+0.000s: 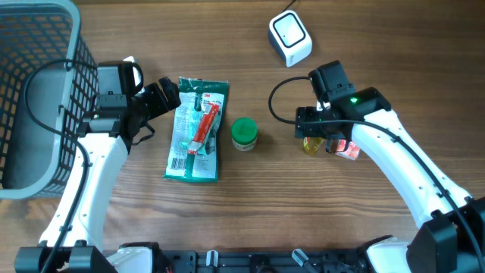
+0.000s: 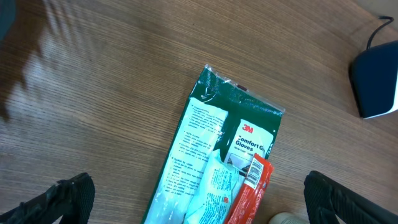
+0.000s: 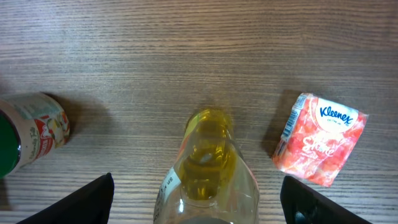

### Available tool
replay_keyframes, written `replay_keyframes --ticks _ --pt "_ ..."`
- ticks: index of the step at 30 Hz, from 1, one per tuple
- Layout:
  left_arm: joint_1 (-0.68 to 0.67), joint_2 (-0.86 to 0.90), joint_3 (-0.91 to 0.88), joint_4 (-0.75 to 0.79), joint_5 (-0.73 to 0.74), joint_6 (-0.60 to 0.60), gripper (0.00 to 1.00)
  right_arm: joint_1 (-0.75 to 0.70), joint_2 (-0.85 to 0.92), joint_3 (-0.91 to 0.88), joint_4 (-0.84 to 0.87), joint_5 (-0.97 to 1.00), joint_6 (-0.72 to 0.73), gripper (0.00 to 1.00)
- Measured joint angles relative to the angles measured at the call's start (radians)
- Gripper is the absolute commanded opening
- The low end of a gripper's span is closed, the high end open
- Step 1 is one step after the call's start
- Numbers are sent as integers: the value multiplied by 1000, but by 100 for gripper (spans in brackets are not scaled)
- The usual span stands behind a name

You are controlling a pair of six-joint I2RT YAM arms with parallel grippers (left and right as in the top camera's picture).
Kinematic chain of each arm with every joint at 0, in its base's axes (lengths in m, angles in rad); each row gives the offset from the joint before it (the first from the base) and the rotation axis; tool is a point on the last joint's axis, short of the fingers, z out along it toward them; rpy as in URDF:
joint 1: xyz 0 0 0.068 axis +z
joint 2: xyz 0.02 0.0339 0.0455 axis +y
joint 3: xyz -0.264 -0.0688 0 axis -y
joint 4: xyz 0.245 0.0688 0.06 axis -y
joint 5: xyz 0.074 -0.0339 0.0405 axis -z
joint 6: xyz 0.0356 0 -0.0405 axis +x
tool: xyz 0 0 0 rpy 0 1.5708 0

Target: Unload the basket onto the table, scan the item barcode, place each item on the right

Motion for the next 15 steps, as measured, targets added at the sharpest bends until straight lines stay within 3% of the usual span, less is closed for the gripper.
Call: replay_keyframes --ticks 15 --pt "0 0 0 0 0 0 100 0 0 0 -30 0 98 81"
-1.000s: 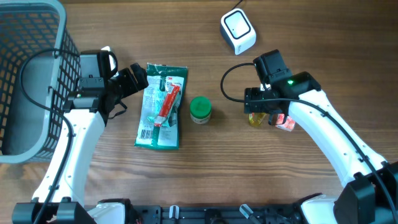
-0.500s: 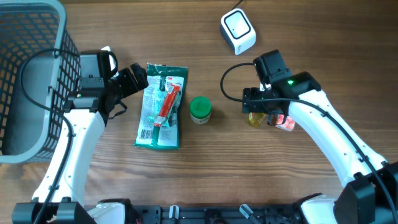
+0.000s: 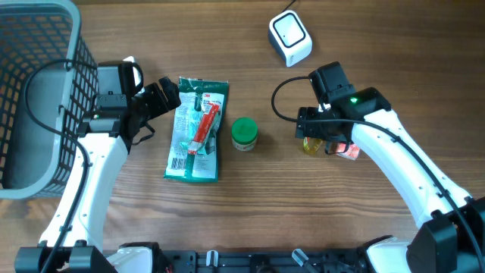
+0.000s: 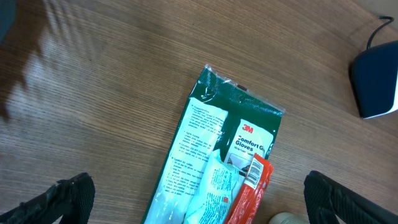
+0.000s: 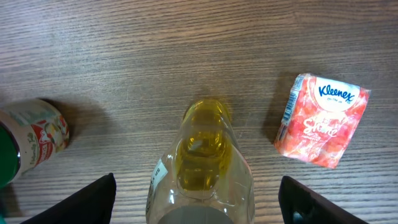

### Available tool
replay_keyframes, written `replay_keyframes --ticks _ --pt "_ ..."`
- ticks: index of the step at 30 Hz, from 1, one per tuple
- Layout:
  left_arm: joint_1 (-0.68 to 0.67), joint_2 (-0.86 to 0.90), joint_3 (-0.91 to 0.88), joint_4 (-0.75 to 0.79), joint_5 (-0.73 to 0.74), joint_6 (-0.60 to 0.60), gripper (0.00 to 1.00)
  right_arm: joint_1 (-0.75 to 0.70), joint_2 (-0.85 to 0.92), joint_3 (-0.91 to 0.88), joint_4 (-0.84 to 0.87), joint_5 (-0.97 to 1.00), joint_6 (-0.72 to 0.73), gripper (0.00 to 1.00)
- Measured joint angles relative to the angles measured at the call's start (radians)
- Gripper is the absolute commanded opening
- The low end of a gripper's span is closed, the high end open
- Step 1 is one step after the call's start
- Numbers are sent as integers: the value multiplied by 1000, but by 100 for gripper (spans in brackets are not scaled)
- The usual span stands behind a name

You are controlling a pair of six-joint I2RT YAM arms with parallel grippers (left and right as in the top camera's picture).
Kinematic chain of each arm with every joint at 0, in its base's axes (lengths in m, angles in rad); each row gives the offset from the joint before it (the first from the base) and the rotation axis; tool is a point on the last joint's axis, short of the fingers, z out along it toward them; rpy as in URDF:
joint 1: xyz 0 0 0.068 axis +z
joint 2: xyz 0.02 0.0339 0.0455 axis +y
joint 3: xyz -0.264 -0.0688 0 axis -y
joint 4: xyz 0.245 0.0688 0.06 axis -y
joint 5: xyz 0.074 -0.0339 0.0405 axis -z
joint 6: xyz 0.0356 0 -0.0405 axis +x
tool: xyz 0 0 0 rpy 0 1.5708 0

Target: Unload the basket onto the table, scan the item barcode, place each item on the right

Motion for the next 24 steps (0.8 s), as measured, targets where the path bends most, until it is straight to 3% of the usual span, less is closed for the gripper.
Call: replay_keyframes --ticks 8,12,17,24 --pt "0 0 0 0 0 0 100 0 10 0 1 0 8 79" --pt "0 0 0 0 0 0 100 0 53 0 7 0 11 76" --pt "0 0 0 0 0 0 100 0 65 0 11 0 16 63" --pt "0 0 0 0 0 0 100 0 65 0 12 0 18 62"
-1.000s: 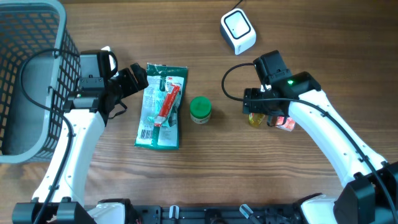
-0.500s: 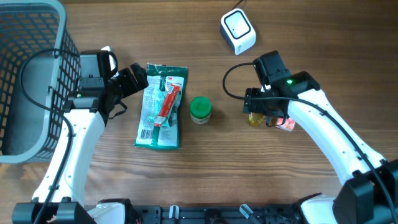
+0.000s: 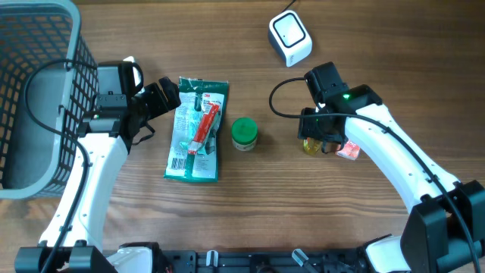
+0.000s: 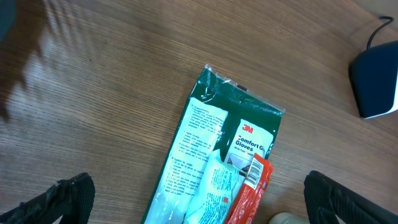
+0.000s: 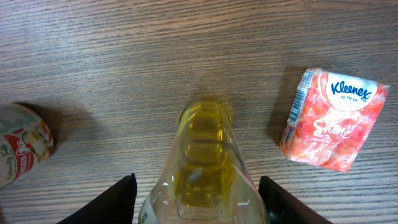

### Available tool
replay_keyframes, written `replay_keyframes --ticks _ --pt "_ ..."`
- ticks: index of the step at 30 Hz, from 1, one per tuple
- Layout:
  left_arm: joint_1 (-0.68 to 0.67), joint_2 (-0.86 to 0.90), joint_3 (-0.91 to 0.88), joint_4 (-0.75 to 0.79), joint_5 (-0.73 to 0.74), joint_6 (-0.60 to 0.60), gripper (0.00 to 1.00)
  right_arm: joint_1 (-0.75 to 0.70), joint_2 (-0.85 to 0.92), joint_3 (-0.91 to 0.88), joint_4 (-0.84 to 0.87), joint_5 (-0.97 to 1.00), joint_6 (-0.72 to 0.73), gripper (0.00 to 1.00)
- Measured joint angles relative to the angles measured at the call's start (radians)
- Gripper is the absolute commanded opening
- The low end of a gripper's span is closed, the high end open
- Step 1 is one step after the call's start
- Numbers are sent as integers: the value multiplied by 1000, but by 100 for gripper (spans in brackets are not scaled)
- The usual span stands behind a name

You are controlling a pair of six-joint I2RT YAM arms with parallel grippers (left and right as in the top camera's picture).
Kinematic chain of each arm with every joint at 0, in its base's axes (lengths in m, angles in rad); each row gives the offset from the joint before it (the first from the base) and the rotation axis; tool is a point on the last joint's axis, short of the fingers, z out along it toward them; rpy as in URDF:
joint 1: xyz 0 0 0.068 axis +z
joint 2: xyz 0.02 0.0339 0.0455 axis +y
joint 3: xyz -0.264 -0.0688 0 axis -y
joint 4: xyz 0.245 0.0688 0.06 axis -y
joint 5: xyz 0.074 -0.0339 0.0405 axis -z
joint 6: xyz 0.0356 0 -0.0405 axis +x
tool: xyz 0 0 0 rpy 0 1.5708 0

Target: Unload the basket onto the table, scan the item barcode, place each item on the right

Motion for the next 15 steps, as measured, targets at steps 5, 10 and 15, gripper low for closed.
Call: replay_keyframes --ticks 5,10,15 --pt "0 0 0 0 0 0 100 0 0 0 10 0 0 62" --pt "0 0 0 0 0 0 100 0 0 0 15 0 0 62" --pt "0 0 0 0 0 0 100 0 -12 0 14 0 0 61"
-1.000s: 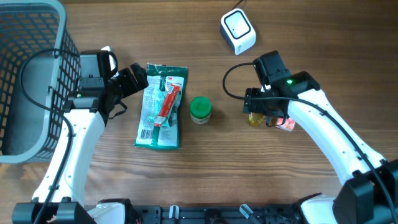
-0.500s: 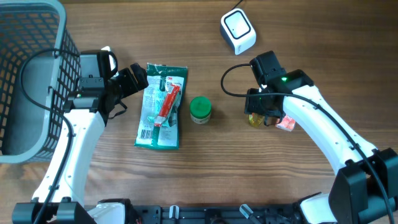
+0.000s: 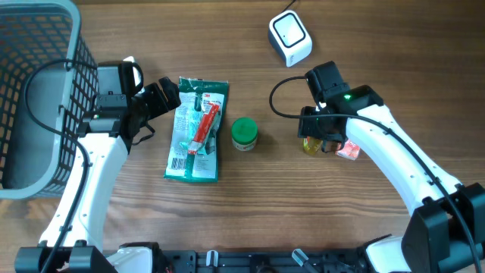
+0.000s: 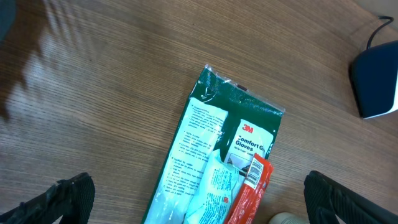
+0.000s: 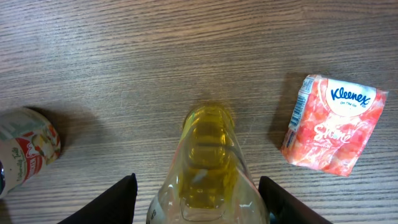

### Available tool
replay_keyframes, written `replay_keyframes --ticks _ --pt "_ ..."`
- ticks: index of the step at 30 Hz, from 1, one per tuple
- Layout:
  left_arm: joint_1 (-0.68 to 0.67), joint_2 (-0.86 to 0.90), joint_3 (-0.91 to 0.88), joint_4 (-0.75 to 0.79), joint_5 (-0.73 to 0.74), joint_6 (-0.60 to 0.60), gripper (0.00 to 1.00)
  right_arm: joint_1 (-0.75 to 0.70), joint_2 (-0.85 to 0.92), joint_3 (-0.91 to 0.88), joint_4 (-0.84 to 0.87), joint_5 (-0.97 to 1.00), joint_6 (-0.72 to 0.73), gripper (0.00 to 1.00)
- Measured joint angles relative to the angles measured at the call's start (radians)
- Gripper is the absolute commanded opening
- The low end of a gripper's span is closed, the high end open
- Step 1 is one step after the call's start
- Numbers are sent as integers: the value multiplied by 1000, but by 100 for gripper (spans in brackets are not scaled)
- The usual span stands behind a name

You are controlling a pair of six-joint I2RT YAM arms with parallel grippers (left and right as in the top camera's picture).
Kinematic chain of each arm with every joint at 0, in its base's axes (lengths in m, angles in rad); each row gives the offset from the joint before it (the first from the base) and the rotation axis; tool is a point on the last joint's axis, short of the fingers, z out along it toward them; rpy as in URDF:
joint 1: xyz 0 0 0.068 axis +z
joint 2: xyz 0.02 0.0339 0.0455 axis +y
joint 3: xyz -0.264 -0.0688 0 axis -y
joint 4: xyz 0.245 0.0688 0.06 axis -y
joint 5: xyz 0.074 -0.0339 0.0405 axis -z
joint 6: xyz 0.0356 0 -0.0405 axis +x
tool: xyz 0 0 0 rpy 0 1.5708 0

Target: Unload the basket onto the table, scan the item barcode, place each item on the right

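A clear bottle of yellow oil (image 5: pixel 211 162) stands on the wooden table, and my right gripper (image 5: pixel 196 179) is shut on it, one finger against each side. From overhead the bottle (image 3: pixel 311 144) shows only as a yellow patch under that gripper. The white barcode scanner (image 3: pixel 290 36) sits at the far edge, beyond the right arm. My left gripper (image 4: pixel 198 180) stands open above the near end of a green 3M gloves pack (image 4: pixel 217 162), touching nothing.
A green-lidded jar (image 3: pixel 244 133) stands left of the bottle. Just right of the bottle lies a pink Kleenex pack (image 5: pixel 333 124). A grey wire basket (image 3: pixel 38 98) fills the far left. The scanner's black cable runs along the table behind the right arm.
The right wrist view has shifted slightly: the Kleenex pack and the jar sit a little differently in frame. The fingers keep the same spacing on the bottle. The left arm has not moved.
My right gripper was wide open, with the oil bottle between its fingers and well apart from them. It stayed so at the second moment, a little closer to the bottle. Then the fingers had come in against the bottle's sides, and they stay there now. The left arm stayed still throughout.
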Motion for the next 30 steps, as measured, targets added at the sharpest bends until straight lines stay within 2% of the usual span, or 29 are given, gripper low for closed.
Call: replay_keyframes --ticks 5,11,15,26,30 --pt "0 0 0 0 0 0 100 0 -2 0 0 0 0 55" --pt "0 0 0 0 0 0 100 0 -2 0 -10 0 0 53" --pt "0 0 0 0 0 0 100 0 -2 0 -11 0 0 46" --pt "0 0 0 0 0 0 100 0 -2 0 -11 0 0 44" --pt "0 0 0 0 0 0 100 0 -2 0 -11 0 0 37"
